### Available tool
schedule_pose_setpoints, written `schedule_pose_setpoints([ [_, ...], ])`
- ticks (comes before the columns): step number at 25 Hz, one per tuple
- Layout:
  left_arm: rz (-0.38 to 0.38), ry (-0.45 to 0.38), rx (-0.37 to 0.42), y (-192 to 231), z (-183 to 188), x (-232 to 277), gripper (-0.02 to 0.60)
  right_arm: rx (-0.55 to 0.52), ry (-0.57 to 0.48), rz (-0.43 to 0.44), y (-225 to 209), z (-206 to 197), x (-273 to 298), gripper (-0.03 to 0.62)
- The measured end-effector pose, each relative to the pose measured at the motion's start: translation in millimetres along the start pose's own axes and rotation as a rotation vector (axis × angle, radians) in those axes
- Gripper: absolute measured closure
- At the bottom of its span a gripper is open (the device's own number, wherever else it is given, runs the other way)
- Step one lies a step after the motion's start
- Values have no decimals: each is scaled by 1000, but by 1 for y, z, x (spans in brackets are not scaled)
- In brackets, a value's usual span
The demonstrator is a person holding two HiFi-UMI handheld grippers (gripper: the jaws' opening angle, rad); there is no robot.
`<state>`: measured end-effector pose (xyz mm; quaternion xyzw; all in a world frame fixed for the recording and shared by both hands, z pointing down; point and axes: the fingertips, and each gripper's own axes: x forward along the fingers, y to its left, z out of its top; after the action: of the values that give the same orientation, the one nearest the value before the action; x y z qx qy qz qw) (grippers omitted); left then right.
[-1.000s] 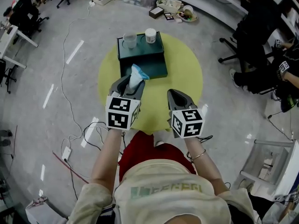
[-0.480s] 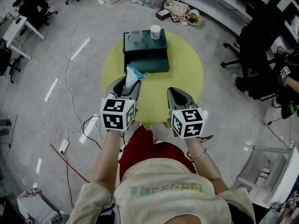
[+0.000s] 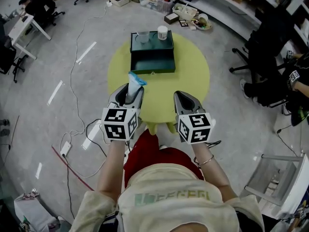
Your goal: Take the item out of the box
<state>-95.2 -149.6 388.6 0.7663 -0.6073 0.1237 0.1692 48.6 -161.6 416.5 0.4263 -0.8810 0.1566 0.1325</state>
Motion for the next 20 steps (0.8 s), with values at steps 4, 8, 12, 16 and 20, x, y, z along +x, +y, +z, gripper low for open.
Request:
schedule_pose_setpoints([
  [4,8,-12,-14,-5,-7,-16,374,-11,-8,3,6,-3,-10,557],
  [8,19,-24,-29,-10,-13,-30,374,-23,-4,0,9,-5,-19,557],
  [12,31,-33,-42,-15,-20,-44,374,-40,-18,0,13,-7,-29,557],
  [16,37,-40,-60,-20,-28,-56,374,-50,-33,15,20,-9,-38,559],
  [20,41,-49,-75,-29,-36,-68,374,-59,-33,40,28,-14,-49,559],
])
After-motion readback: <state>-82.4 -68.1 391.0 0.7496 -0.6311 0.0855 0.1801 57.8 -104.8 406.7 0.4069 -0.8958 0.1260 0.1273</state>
